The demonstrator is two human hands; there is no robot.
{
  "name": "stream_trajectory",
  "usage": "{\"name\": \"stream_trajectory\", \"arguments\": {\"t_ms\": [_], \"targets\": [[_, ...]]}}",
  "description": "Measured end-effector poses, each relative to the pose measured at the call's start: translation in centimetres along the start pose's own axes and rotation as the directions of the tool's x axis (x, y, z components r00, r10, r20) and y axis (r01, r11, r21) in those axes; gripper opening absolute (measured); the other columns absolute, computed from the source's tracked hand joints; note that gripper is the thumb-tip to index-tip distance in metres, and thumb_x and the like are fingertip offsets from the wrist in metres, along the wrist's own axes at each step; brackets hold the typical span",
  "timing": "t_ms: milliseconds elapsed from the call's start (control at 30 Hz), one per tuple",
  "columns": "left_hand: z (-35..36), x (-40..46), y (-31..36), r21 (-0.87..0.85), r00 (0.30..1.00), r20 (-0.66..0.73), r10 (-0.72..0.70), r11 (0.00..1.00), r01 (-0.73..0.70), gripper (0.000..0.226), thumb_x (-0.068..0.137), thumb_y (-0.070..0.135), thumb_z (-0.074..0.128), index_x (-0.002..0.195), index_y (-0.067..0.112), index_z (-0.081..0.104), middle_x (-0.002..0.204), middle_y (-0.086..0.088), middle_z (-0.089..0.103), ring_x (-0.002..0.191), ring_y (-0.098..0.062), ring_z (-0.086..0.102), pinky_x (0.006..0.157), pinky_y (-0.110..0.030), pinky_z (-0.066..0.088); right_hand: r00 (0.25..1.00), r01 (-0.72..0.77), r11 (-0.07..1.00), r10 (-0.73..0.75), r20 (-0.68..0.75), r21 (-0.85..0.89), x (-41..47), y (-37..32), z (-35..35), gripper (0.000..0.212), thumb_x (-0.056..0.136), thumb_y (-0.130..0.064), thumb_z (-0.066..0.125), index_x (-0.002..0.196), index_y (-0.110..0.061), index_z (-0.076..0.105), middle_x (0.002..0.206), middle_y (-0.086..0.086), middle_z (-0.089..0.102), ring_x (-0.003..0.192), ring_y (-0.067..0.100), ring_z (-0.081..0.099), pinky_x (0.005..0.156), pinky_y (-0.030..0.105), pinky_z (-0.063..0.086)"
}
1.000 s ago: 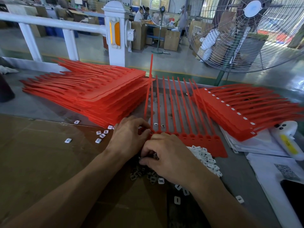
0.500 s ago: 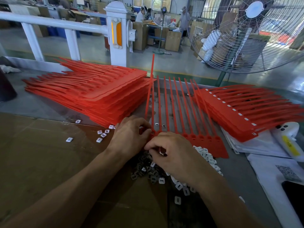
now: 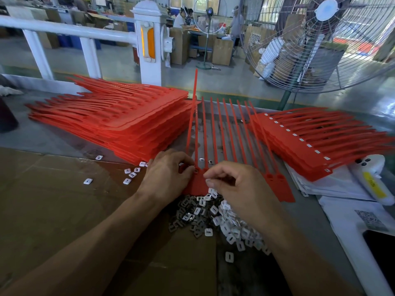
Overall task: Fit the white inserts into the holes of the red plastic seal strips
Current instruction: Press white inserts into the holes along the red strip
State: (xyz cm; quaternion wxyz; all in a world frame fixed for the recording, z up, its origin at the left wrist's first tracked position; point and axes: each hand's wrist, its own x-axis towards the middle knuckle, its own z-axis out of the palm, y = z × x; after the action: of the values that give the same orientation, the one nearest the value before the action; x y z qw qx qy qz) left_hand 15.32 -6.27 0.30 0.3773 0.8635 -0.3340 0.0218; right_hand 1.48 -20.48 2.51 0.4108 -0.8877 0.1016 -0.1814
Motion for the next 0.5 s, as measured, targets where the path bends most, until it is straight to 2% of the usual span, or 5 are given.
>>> {"name": "stream_trajectory", "arguments": {"t_ms": [67,200,300,400,500], "targets": [[0.0,0.0,0.0,0.003,1.000,-0.001,-0.001,1.000,0.001,0.010,0.094,0.035,0.067,0.102,0.034,0.073,0.110,0.011,0.062,0.114,-0.015,0.051,0.104,-0.047,0.042,0.996,-0.036,0.999,0.037,-0.085,0.016,0.2,0.4,-0.3,0.015,0.094,-0.021,0.075,0.101,-0.033,0.079,0.094,-0.023,0.074,0.091,-0.007,0.068,0.075,0.010,0.050],[-0.1,0.0,0.0,-0.012,1.000,0.007,-0.006,1.000,0.006,0.009,0.094,0.035,0.067,0.101,0.036,0.072,0.111,0.012,0.062,0.114,-0.014,0.051,0.105,-0.047,0.042,0.976,-0.114,0.993,0.117,-0.186,0.027,0.5,1.6,-1.4,0.017,0.093,-0.019,0.075,0.101,-0.033,0.080,0.095,-0.024,0.075,0.096,-0.010,0.067,0.088,0.019,0.052],[-0.1,0.0,0.1,-0.016,1.000,0.007,-0.003,1.000,0.003,0.008,0.094,0.035,0.067,0.099,0.036,0.072,0.108,0.012,0.062,0.112,-0.013,0.052,0.104,-0.047,0.042,0.955,-0.190,0.981,0.175,-0.239,-0.038,1.0,2.6,-2.4,0.019,0.095,-0.016,0.074,0.105,-0.031,0.079,0.091,-0.026,0.070,0.087,-0.017,0.064,0.082,0.011,0.052],[-0.2,0.0,0.2,-0.018,1.000,0.013,-0.015,1.000,0.015,0.008,0.094,0.036,0.066,0.099,0.037,0.072,0.107,0.013,0.060,0.112,-0.014,0.052,0.104,-0.048,0.042,0.949,-0.226,0.969,0.196,-0.249,-0.099,1.4,3.4,-2.9,0.019,0.095,-0.013,0.072,0.107,-0.027,0.079,0.089,-0.029,0.064,0.085,-0.029,0.055,0.070,-0.003,0.043],[-0.2,0.1,0.1,-0.023,1.000,0.017,-0.019,1.000,0.019,0.008,0.094,0.036,0.067,0.100,0.037,0.071,0.106,0.014,0.059,0.112,-0.014,0.052,0.104,-0.048,0.042,0.958,-0.213,0.964,0.174,-0.227,-0.161,1.6,3.5,-2.7,0.019,0.095,-0.010,0.072,0.109,-0.021,0.079,0.088,-0.029,0.060,0.082,-0.034,0.049,0.070,-0.010,0.034]]}}
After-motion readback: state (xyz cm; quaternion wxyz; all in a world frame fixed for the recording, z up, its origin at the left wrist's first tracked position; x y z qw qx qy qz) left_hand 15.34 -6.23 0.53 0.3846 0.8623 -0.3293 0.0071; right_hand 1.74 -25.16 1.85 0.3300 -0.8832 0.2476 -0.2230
